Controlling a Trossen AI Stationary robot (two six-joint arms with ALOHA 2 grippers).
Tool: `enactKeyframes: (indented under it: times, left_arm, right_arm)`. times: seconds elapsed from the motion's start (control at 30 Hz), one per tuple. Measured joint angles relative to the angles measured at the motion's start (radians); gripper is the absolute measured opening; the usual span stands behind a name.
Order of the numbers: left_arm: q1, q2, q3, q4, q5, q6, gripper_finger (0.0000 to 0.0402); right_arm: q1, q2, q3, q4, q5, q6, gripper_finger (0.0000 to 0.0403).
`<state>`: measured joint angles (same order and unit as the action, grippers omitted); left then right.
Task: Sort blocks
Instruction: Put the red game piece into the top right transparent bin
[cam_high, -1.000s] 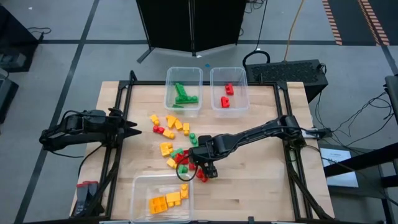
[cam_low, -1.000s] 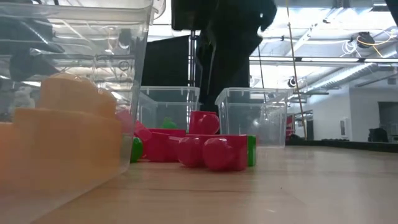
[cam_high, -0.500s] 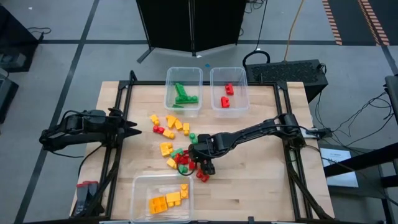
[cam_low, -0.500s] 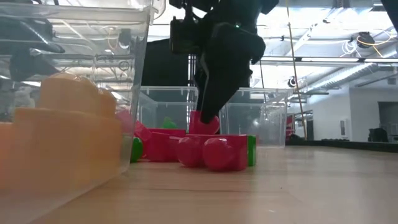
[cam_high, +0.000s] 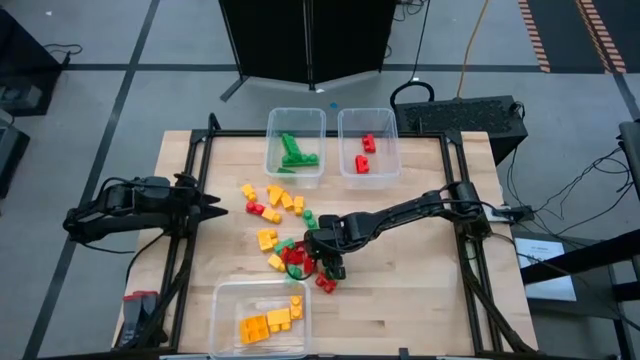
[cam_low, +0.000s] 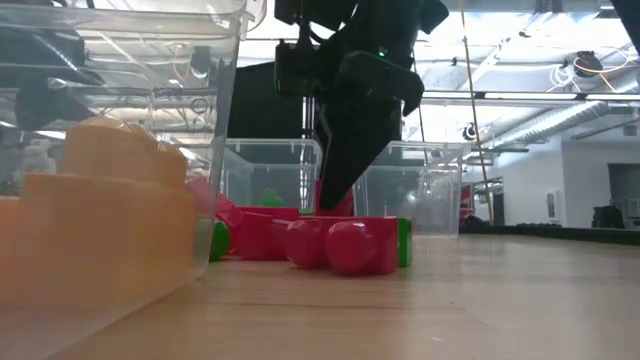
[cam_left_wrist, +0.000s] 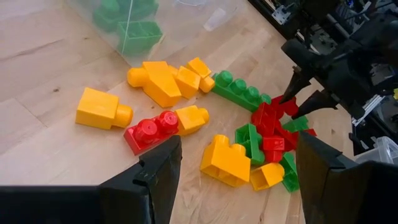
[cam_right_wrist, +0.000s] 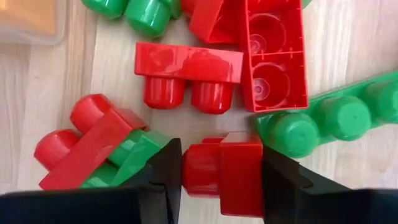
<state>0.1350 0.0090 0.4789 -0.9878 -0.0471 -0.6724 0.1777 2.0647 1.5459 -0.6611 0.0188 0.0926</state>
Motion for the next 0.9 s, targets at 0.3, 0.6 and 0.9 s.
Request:
enactKeyframes:
  times: [0.3, 0.6, 0.9]
  left_arm:
    - [0.000, 0.000, 0.000, 0.000, -0.003, -0.001, 0.0210]
    - [0.000, 0.000, 0.000, 0.000, -0.003, -0.001, 0.0210]
    - [0.000, 0.000, 0.000, 0.001, -0.003, 0.002, 0.0210]
  right_arm:
    - [0.001, -0.012, 0.009, -0.011, -0.055, 0.080, 0.0117]
    - [-0.007, -0.130, 0.116, -0.103, -0.025, 0.037, 0.0001]
    - [-0.078, -0.324, 0.119, -0.215, 0.140, 0.052, 0.0009]
